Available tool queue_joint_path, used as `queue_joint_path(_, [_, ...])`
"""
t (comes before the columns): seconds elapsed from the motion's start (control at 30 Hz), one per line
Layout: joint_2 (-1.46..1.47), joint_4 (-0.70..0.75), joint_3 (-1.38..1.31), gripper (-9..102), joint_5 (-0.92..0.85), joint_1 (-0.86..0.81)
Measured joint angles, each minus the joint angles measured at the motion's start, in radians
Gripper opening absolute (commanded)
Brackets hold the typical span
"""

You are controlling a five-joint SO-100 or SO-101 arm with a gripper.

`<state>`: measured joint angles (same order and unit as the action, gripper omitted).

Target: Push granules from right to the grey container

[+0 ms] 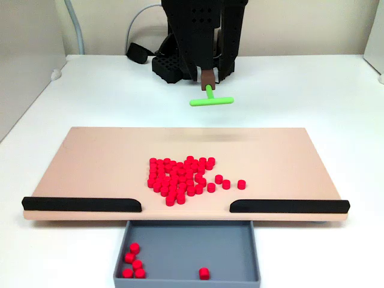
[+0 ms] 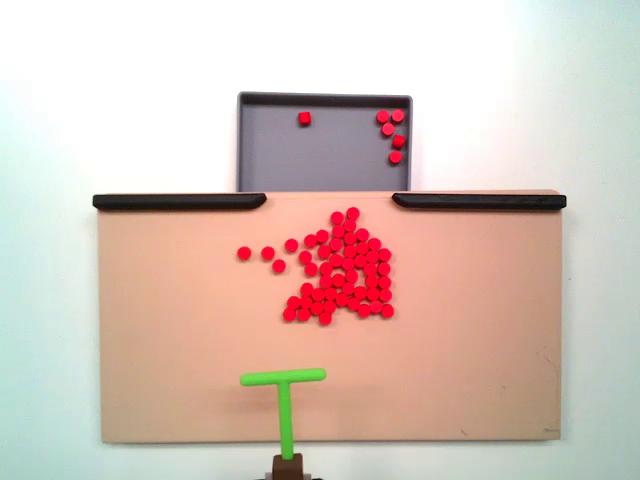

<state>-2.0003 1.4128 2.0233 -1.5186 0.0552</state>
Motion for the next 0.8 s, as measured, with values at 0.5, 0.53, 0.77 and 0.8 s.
queue_joint_path(0.5, [0.0,0.0,0.0,0,-0.005,-0.009])
queue_joint_path(0.53, [0.0,0.0,0.0,0,-0.011,-0.015])
queue_joint_path(0.77, [0.0,0.0,0.0,0,-0.018,-0.031])
queue_joint_path(0.8, [0.0,0.0,0.0,0,-0.018,-0.031])
